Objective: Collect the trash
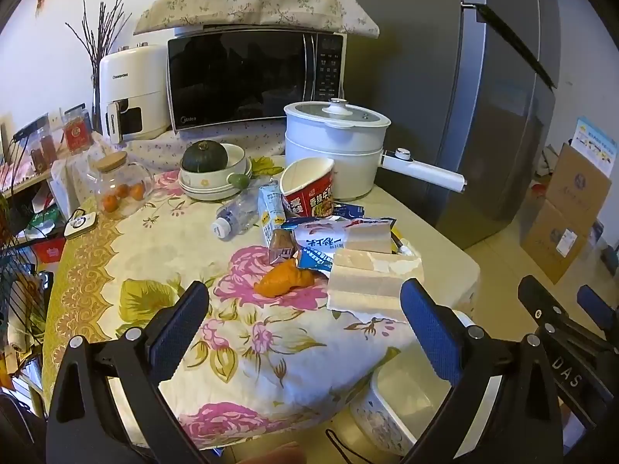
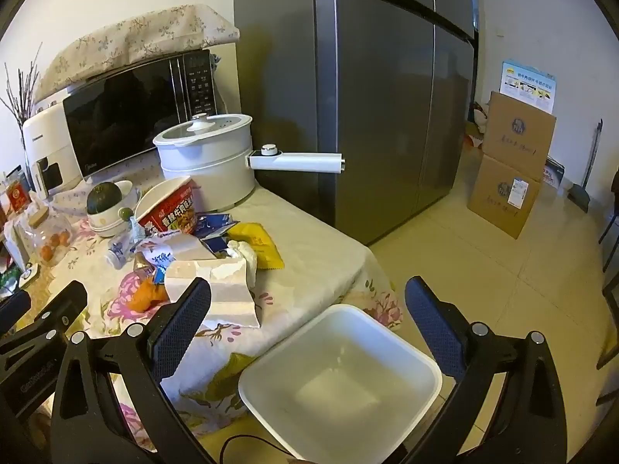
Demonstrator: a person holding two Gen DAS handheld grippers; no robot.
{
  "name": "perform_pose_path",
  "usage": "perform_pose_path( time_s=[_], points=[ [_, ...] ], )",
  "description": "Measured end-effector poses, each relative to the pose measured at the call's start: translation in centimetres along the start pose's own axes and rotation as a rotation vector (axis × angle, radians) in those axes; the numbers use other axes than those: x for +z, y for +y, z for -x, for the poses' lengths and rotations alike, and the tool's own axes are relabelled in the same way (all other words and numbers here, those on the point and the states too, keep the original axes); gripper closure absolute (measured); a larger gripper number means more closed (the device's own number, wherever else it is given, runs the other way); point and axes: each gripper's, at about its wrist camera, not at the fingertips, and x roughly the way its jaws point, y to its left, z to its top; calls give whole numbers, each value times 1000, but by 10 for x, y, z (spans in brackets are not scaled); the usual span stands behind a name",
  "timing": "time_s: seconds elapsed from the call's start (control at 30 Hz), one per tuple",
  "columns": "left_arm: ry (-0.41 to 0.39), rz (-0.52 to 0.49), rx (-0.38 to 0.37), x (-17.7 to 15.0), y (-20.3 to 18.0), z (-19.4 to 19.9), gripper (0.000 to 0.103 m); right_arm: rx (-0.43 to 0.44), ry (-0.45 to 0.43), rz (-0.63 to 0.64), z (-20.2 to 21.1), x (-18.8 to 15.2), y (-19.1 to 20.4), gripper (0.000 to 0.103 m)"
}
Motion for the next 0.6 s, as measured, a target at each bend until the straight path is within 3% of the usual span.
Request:
perform_pose_path(
  time_s=[0.6],
  points=[
    [12, -1, 7, -5, 2, -1, 7, 1, 28, 14, -3, -5, 3, 7]
  ],
)
